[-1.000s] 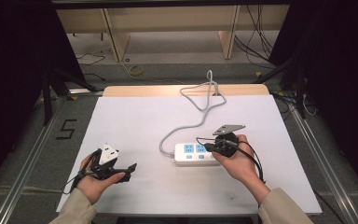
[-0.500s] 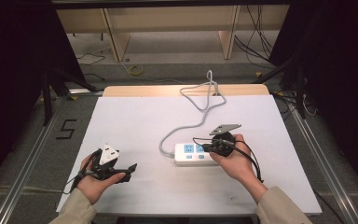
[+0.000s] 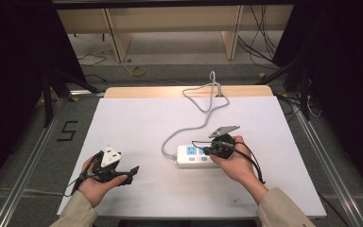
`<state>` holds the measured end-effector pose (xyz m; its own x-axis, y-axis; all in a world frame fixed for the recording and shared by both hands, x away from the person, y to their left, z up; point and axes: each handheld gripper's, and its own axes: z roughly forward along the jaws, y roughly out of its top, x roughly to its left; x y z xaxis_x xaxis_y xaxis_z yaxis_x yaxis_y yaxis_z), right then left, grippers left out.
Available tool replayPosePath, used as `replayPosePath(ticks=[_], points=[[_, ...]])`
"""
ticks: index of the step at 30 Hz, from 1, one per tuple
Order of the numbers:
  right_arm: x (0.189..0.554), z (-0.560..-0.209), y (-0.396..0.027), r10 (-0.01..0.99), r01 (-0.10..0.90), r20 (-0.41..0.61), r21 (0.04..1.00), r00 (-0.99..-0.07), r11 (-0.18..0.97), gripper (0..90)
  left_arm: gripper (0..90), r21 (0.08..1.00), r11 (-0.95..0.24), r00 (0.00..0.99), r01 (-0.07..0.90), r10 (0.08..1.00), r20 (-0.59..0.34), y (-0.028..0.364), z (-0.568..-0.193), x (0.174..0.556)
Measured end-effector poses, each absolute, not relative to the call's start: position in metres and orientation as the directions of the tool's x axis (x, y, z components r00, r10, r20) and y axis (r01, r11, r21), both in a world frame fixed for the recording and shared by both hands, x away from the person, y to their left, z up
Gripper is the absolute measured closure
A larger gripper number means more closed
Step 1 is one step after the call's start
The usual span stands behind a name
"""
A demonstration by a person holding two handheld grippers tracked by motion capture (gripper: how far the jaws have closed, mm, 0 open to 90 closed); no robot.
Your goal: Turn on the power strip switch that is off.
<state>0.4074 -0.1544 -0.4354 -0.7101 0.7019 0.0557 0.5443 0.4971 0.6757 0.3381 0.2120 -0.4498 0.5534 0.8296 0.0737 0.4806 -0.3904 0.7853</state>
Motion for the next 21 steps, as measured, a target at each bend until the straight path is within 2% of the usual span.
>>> replayPosePath(ticks=[21], points=[[0.4106,-0.4426,-0.1447,0.683,0.554,0.040,0.620,-0.730,0.556,90.0,17.0,0.784,-0.393,0.557,0.481,0.828,0.073,0.2118,-0.4501,0.3381]])
